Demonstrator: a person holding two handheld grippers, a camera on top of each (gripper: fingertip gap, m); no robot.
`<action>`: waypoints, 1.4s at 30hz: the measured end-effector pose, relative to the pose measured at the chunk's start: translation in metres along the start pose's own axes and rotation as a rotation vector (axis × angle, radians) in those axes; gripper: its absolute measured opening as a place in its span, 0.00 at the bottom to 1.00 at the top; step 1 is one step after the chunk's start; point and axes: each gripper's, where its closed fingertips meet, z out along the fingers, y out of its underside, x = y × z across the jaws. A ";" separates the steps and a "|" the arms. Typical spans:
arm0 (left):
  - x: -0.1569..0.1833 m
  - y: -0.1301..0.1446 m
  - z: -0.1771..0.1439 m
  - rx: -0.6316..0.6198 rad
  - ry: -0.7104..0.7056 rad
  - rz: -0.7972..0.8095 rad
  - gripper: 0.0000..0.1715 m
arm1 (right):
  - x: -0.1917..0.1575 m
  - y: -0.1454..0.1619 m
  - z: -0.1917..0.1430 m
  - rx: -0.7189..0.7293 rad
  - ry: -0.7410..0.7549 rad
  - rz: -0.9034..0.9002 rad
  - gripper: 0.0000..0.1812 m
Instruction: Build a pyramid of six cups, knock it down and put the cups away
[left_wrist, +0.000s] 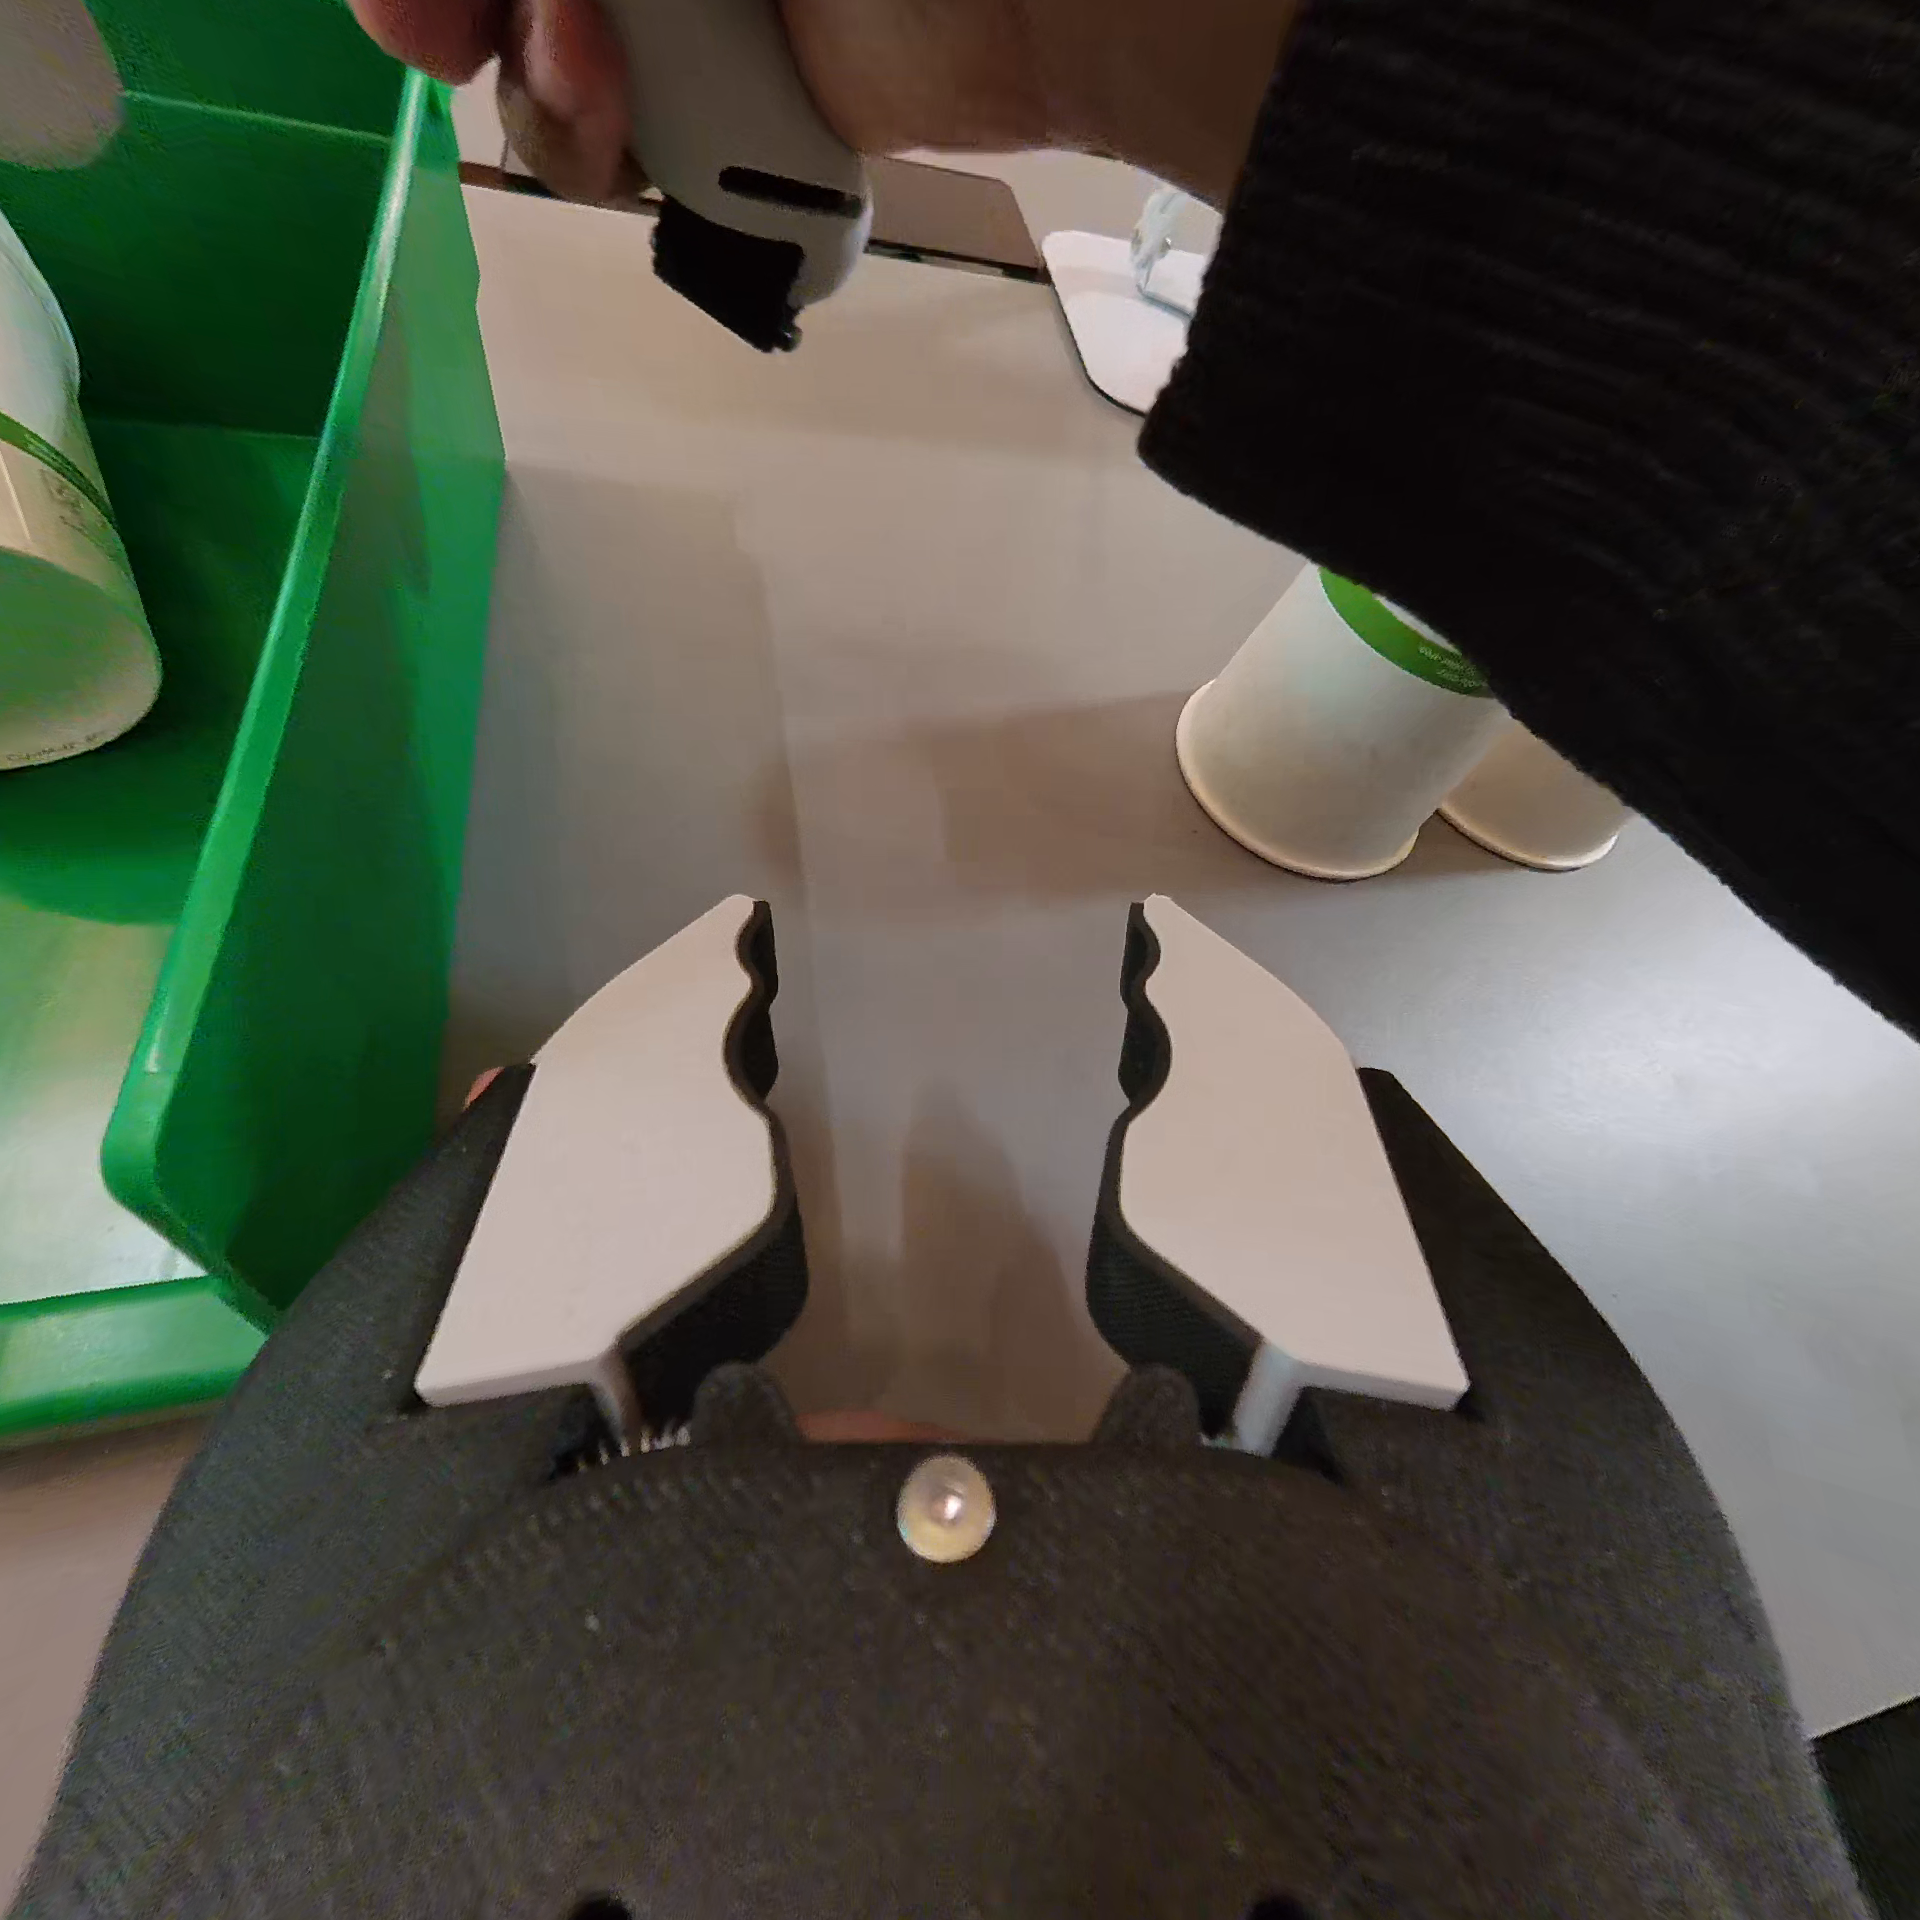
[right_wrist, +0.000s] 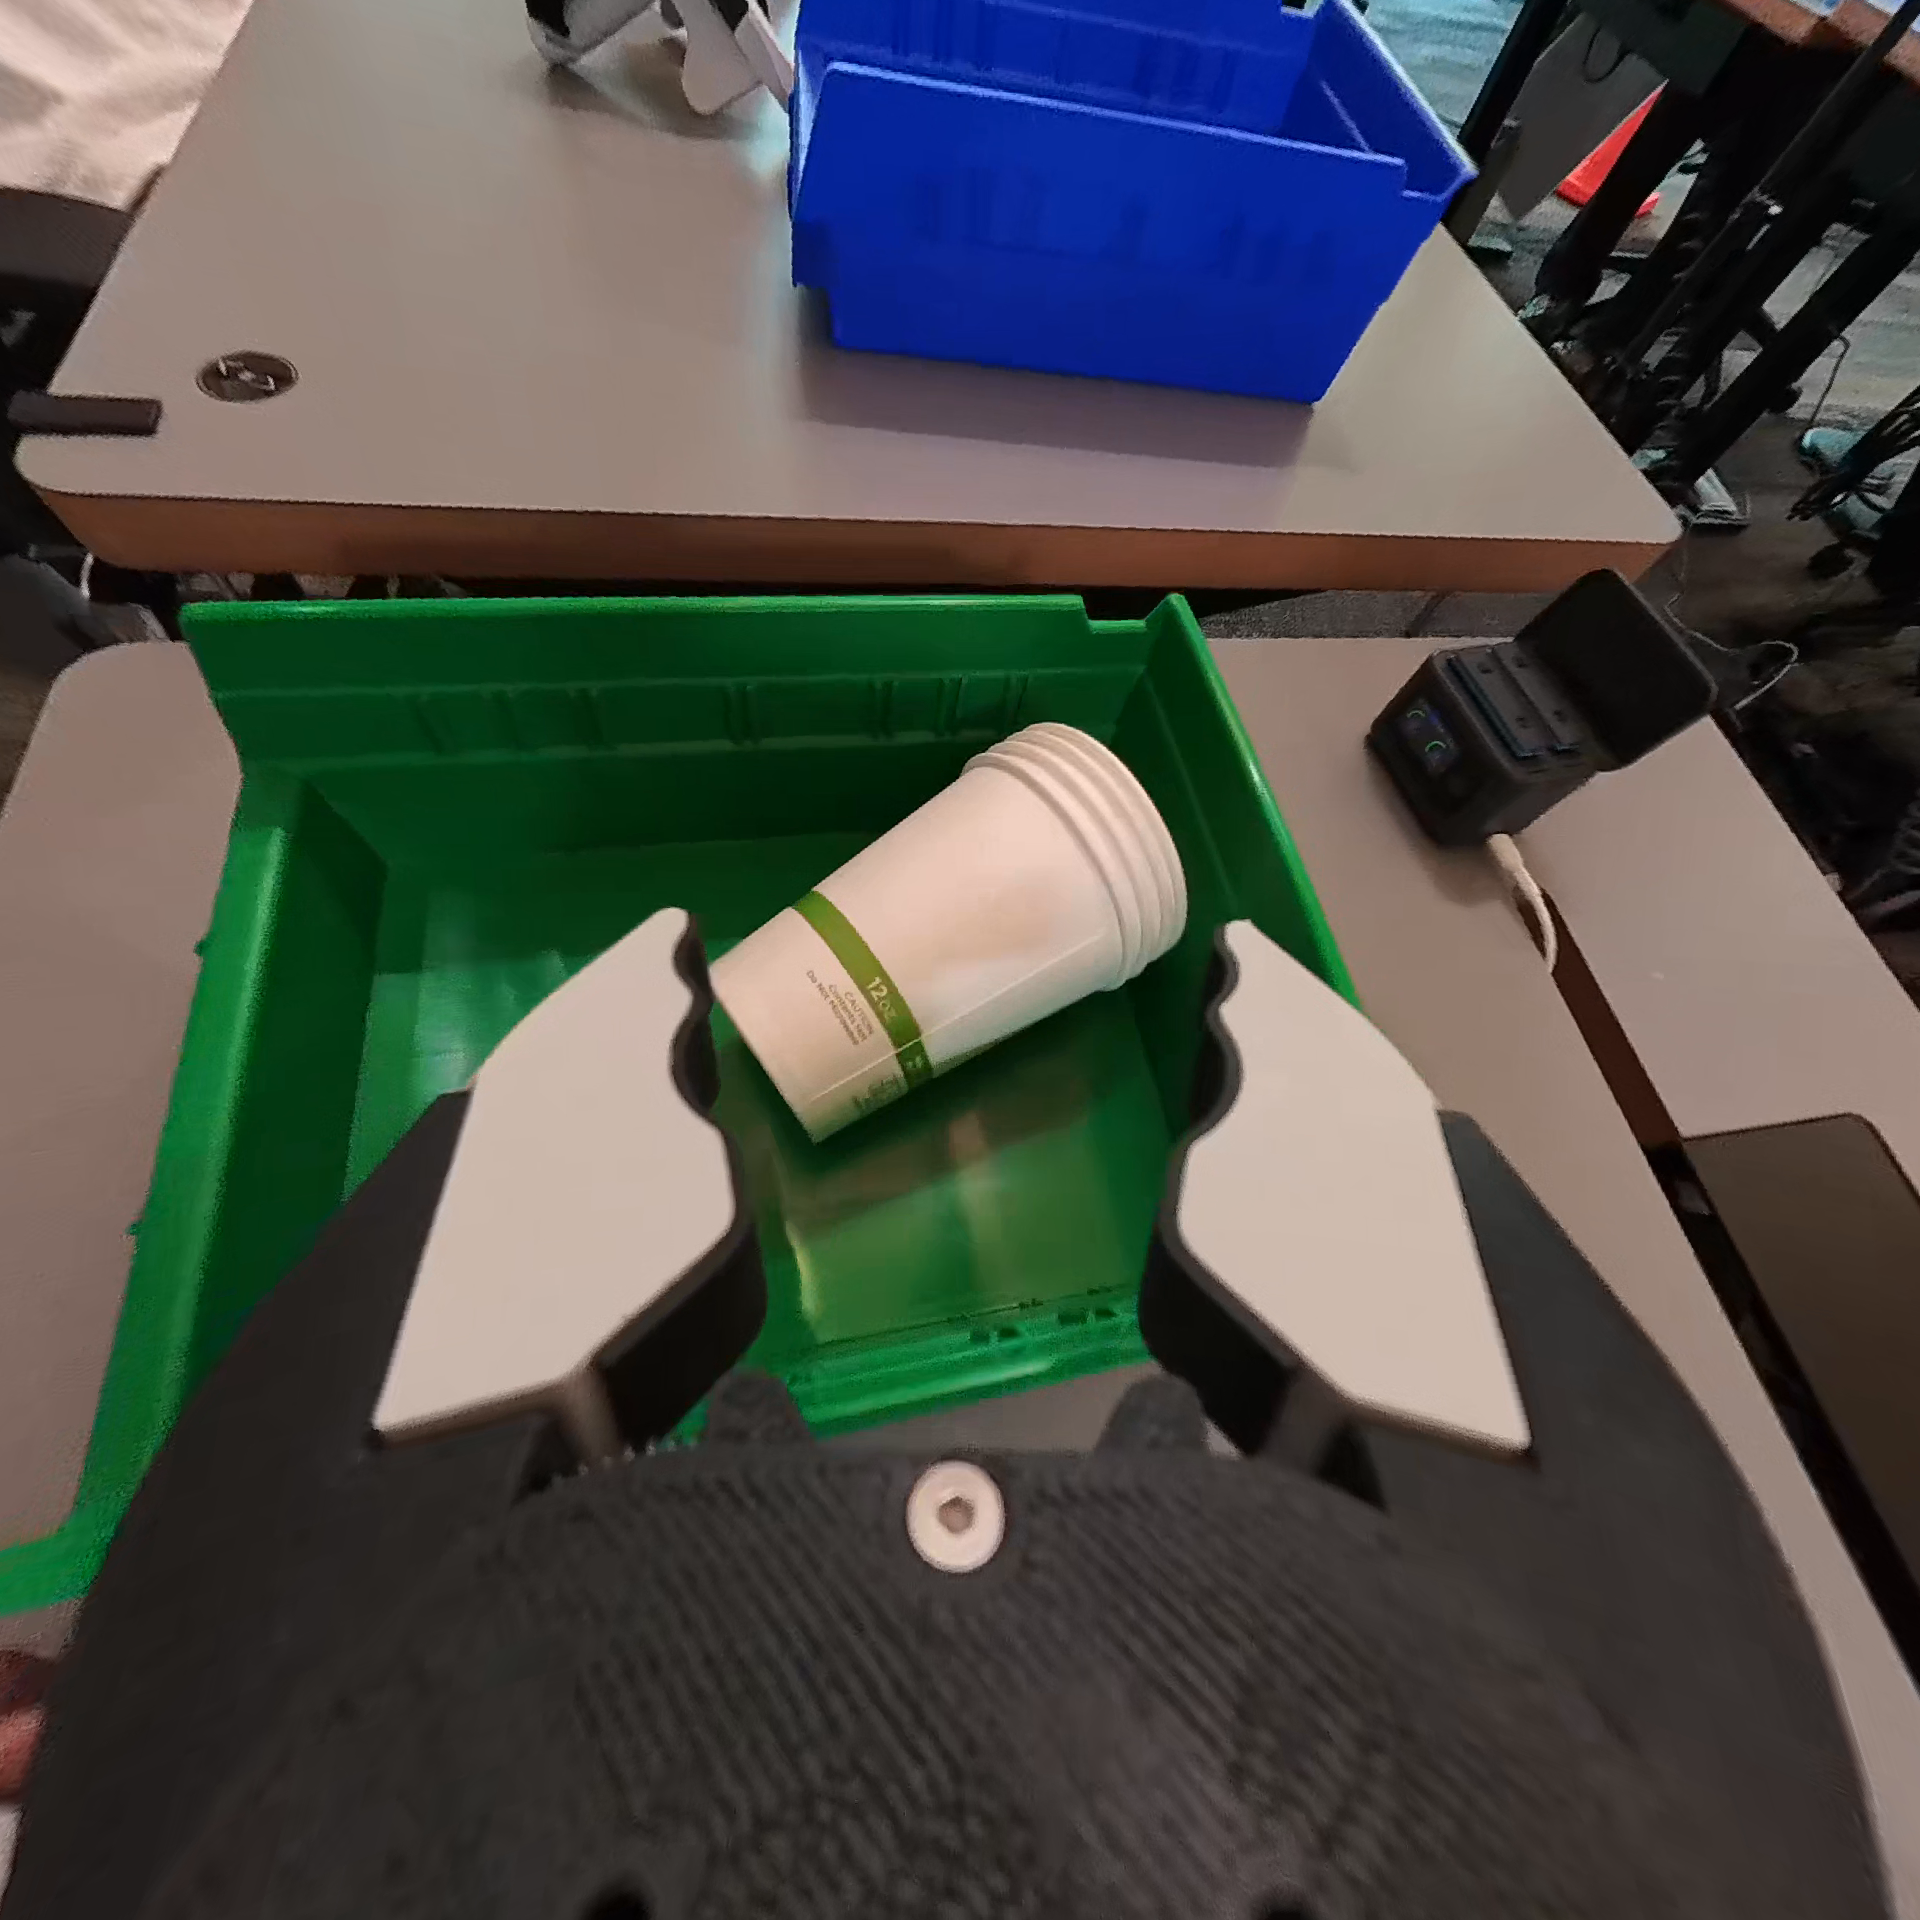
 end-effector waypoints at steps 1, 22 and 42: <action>0.000 0.000 0.000 0.001 0.001 -0.003 0.38 | 0.001 -0.001 0.004 -0.013 -0.002 -0.010 0.50; 0.006 -0.004 -0.004 0.017 0.120 -0.153 0.38 | 0.019 0.023 0.104 -0.597 -0.361 -0.230 0.30; 0.016 0.000 -0.001 -0.003 0.126 -0.130 0.38 | -0.018 -0.013 0.012 -0.250 -0.110 -0.810 0.14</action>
